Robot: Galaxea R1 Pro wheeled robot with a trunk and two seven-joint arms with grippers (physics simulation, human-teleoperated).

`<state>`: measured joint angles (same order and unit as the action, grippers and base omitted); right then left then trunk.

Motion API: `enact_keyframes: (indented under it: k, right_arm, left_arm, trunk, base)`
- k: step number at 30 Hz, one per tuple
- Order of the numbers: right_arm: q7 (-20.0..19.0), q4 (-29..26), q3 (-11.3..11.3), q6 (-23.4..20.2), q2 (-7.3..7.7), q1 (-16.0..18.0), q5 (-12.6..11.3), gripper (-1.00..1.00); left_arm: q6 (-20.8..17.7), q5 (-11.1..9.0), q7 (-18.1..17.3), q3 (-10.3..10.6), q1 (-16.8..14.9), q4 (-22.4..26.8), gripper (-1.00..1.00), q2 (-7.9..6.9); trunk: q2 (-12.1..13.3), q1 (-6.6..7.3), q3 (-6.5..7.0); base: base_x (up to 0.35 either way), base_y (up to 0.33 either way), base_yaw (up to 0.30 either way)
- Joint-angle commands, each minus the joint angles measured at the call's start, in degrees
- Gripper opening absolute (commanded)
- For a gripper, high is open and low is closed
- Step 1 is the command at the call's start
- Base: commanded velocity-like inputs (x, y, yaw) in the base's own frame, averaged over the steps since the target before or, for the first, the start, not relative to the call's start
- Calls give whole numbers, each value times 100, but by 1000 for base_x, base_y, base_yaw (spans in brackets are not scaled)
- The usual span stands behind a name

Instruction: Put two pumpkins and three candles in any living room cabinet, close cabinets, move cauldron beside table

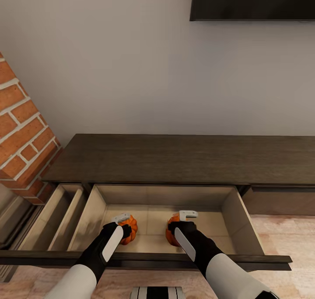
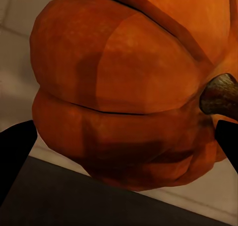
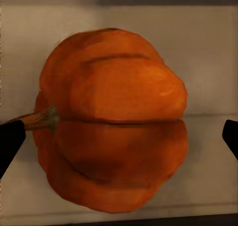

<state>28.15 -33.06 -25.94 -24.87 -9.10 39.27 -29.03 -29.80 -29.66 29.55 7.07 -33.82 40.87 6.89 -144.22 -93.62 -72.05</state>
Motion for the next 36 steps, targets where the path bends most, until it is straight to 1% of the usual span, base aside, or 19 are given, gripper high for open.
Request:
enact_keyframes:
  k: [1,2,3,16,26,36]
  right_arm:
    - [40,-8,-34,-18,5,4,-50,100]
    - [34,-8,-34,-18,5,3,-50,100]
    - [25,-8,-34,-18,5,3,-50,100]
    - [15,-8,-34,-18,5,3,-50,100]
    - [12,-8,-34,-15,5,2,-50,100]
    - [14,-8,-34,-10,5,3,-50,100]
  left_arm:
    - [-9,-60,60,22,-2,9,-100,-4]
    - [-9,-68,60,22,-2,9,-100,-4]
    - [-9,-76,60,22,-3,9,100,-5]
    - [-17,-102,60,22,-4,11,100,-12]
    - [-71,-103,25,-21,-5,69,100,-32]
    - [-96,-110,25,-23,-10,86,100,-30]
  trunk:
    - [-2,1,-5]
    - [-2,1,-5]
    - [-2,1,-5]
    - [-2,1,-5]
    - [11,27,217]
    - [25,53,438]
  base:
    - [0,0,0]
    - [0,0,0]
    - [0,0,0]
    - [0,0,0]
    - [0,0,0]
    - [-18,0,0]
